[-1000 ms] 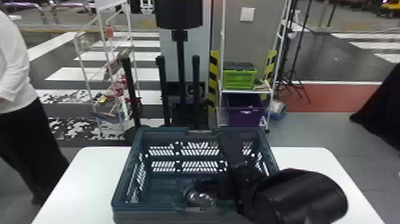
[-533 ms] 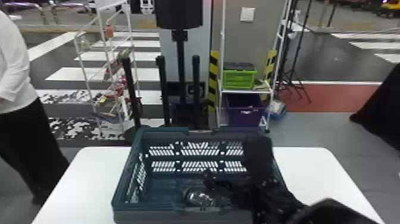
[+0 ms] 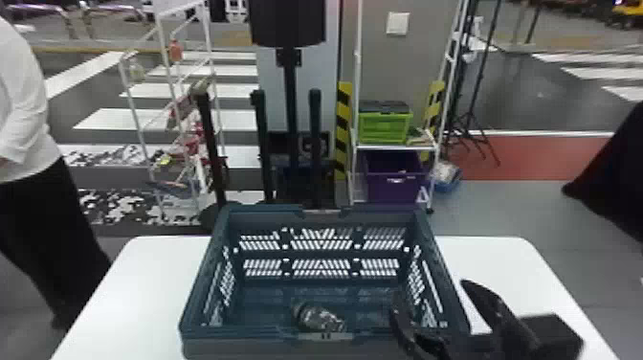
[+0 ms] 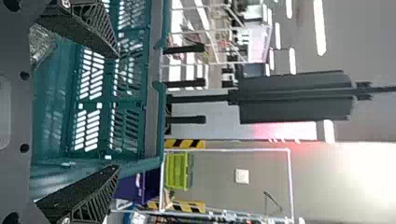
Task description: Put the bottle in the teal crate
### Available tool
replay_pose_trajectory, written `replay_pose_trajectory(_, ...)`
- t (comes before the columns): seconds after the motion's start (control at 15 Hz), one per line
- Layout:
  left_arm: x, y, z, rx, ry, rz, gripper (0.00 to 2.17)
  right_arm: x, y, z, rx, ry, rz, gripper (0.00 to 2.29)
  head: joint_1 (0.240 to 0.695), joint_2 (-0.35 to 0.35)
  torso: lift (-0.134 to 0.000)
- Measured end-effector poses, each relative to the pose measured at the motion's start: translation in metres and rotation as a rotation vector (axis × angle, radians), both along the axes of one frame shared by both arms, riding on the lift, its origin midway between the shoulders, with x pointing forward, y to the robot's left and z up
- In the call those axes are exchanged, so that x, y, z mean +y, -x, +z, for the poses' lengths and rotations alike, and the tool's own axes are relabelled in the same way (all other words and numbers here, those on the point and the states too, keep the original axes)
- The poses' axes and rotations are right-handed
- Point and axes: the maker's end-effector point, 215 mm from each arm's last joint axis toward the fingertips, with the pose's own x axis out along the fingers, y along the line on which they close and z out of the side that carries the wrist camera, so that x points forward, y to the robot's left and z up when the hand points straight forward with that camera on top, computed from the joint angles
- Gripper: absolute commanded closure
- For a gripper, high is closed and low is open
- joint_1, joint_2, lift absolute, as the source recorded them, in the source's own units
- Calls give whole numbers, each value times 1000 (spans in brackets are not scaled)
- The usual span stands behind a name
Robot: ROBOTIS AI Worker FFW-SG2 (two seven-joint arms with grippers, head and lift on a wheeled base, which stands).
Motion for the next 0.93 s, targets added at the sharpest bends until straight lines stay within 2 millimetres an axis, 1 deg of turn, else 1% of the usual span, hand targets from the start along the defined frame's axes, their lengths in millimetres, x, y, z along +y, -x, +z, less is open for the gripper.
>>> replay_pose_trajectory(0.2,-2,-1,0,0,2,-3,130,-20,34,2,-70,-37,-60,76,499,0,0)
replay_pose_trajectory(0.33,-4,-1,1,-1,5,-5,130,-27,53,-2,-88,-50,-75,83,499,0,0)
replay_pose_trajectory(0.6,-5,-3,3,-5,5,-8,130,-35,86,-36,-9,-43,-94,90,499,0,0)
replay_pose_trajectory(0.73,-5,-3,3,-4,6,-7,130,-36,99,-48,15,-37,-97,90,499,0,0)
replay_pose_trajectory(0.8,-5,-3,3,-5,6,-7,130,-39,105,-49,1,-39,-102,93,499,0,0)
replay_pose_trajectory(0.93,-6,-3,4,-5,7,-8,130,-49,113,-43,-42,-47,-118,93,499,0,0)
